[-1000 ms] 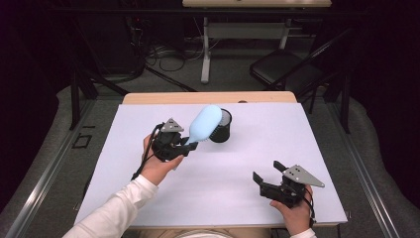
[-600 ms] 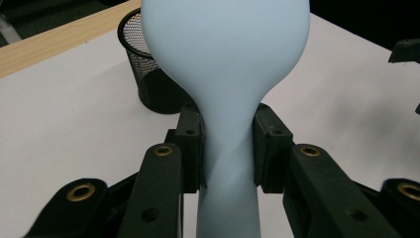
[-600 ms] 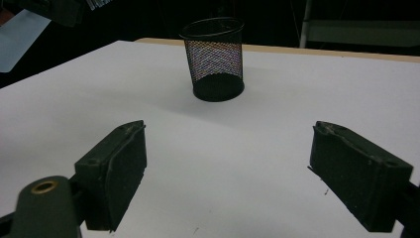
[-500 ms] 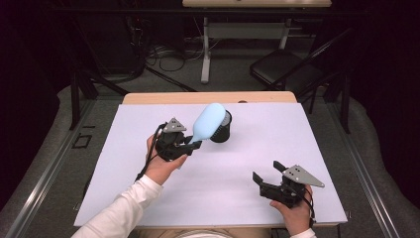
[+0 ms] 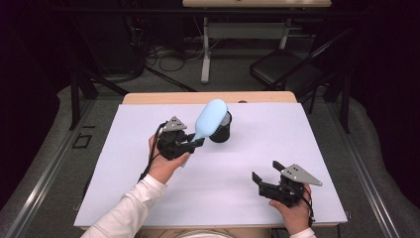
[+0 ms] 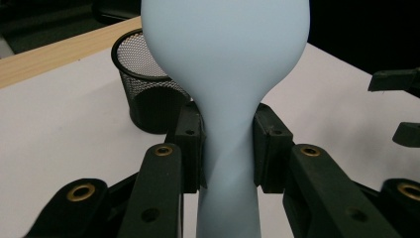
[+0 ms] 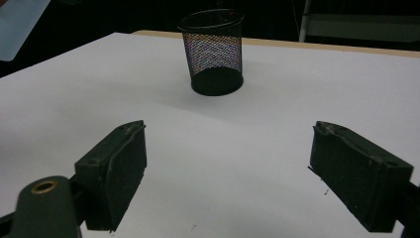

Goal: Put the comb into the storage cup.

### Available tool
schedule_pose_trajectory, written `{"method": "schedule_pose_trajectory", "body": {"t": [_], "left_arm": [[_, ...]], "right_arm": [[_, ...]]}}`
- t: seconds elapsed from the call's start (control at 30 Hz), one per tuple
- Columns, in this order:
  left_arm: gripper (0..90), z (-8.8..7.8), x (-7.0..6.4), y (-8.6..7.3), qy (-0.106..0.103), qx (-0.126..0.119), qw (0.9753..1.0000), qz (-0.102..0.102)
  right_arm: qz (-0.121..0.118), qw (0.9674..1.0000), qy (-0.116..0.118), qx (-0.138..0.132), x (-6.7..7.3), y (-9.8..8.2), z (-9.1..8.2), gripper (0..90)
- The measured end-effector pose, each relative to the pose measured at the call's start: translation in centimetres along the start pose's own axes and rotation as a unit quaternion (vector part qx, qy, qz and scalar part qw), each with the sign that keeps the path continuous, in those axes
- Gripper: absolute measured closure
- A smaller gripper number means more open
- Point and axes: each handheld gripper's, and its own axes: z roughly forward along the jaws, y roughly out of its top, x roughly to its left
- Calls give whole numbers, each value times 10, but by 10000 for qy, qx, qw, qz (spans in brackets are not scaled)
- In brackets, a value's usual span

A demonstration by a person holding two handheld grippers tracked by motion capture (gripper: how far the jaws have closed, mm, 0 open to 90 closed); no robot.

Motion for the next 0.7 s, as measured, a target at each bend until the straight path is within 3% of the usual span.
{"method": "schedule_pose_trajectory", "body": {"t": [0.27,0.7], "left_arm": [[695,4,-1,-2,-139,-158,9997,-112],[695,7,2,-8,-153,-178,9997,-90]], "right_arm": [[72,10000,11,0,-2,2,0,142],[76,10000,50,18,-5,3,0,143]]}}
